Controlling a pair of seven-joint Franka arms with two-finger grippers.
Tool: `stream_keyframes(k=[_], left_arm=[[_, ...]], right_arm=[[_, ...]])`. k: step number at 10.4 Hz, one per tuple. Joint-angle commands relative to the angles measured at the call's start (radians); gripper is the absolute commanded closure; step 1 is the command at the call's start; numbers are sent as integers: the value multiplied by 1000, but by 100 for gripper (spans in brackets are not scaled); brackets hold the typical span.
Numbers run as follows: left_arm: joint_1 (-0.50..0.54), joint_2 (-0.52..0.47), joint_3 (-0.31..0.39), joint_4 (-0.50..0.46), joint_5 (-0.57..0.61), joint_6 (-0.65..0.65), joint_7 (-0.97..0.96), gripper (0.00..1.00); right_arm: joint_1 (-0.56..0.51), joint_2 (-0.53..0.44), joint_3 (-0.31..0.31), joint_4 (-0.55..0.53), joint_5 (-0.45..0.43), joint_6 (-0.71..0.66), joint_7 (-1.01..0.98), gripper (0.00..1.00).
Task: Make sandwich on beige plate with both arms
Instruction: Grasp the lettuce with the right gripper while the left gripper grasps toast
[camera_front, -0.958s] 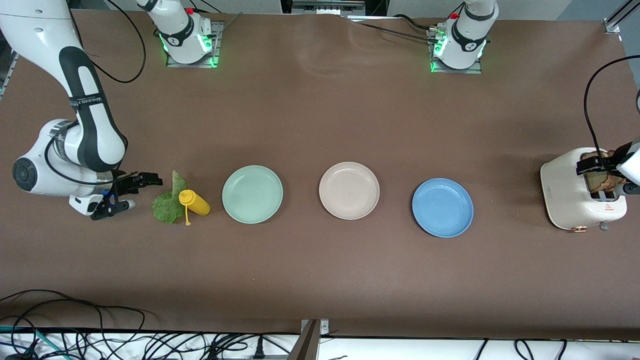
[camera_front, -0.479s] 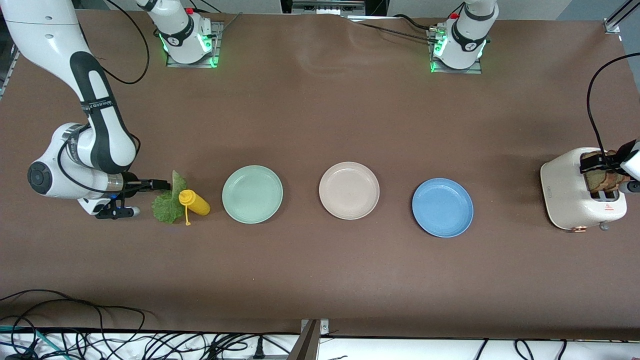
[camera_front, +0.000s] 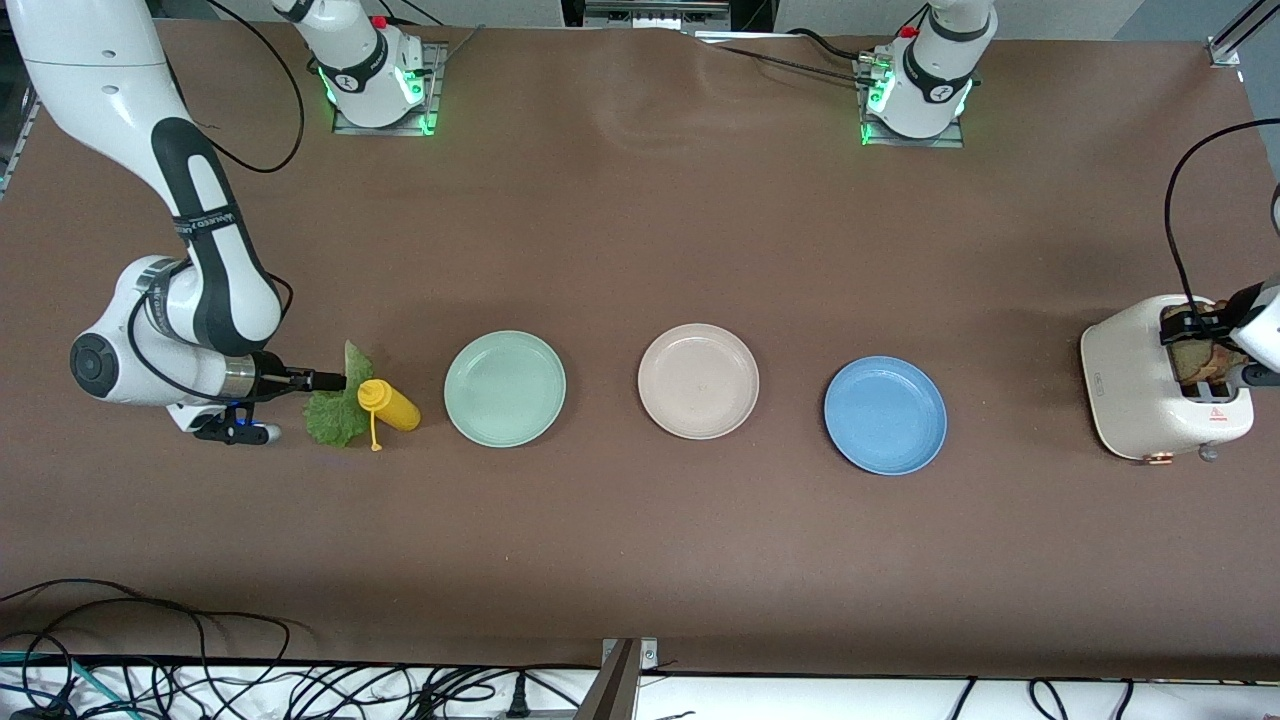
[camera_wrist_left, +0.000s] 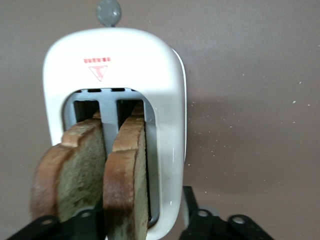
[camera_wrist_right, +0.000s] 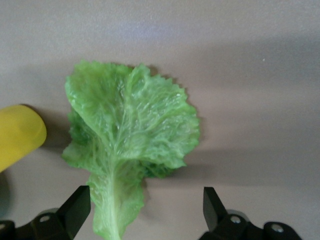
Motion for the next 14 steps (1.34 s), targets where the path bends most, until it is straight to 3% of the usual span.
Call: stream_keyframes(k=[1, 5, 8, 9, 10, 11, 14], left_arm=[[15, -3, -9, 13, 34, -10, 16, 100], [25, -12, -12, 57, 34, -25, 30, 100], [-10, -12, -62, 227, 37, -218, 26, 100], [-65, -12, -69, 273, 88, -269, 14, 100], [-111, -12, -67, 303, 108, -298, -3, 100], [-127, -12, -70, 323, 94, -326, 10, 100], [-162, -5, -192, 335, 54, -389, 44, 100]], right_arm=[[24, 31, -2, 46, 5, -4, 58, 0], [27, 58, -2, 68, 3, -4, 74, 0], [27, 81, -2, 83, 5, -4, 74, 0], [27, 86, -2, 92, 7, -4, 74, 0], [26, 97, -2, 109, 7, -4, 74, 6], [26, 101, -2, 112, 7, -4, 74, 21], [26, 104, -2, 120, 3, -14, 66, 91]])
